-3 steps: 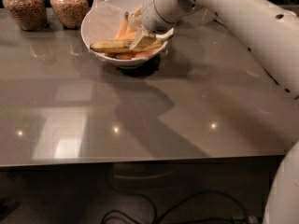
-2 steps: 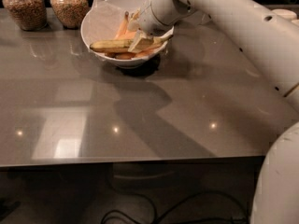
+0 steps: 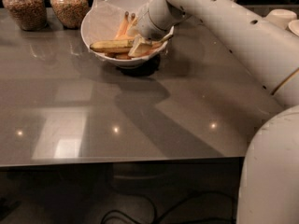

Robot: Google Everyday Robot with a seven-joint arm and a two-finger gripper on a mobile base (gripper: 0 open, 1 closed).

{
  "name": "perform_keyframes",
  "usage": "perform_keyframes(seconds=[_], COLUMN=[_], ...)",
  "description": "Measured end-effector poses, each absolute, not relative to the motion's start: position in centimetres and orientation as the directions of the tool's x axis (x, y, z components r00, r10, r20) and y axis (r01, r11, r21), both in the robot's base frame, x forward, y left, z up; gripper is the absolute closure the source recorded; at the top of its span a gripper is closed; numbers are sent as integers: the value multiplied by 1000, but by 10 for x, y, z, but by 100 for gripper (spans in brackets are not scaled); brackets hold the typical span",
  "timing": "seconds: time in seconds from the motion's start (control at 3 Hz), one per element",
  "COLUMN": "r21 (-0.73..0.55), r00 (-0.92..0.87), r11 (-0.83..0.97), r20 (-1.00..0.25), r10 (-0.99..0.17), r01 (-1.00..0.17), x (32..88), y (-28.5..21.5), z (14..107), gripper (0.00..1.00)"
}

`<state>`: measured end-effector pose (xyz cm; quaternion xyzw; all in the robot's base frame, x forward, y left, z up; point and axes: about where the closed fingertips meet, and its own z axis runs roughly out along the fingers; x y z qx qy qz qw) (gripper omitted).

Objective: Pick banana from white bowl

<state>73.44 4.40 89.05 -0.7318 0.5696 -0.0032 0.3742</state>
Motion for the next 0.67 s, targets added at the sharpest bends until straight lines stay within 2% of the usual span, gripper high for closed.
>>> perform_keyframes(seconds=[0.33, 0.67], r21=[-551, -570], r00=[343, 351], r11=[-68, -69], r20=[-412, -401], r10=[-844, -847], r01=[-832, -819], x=[741, 742], y=[43, 42], z=[883, 886], gripper=[67, 90])
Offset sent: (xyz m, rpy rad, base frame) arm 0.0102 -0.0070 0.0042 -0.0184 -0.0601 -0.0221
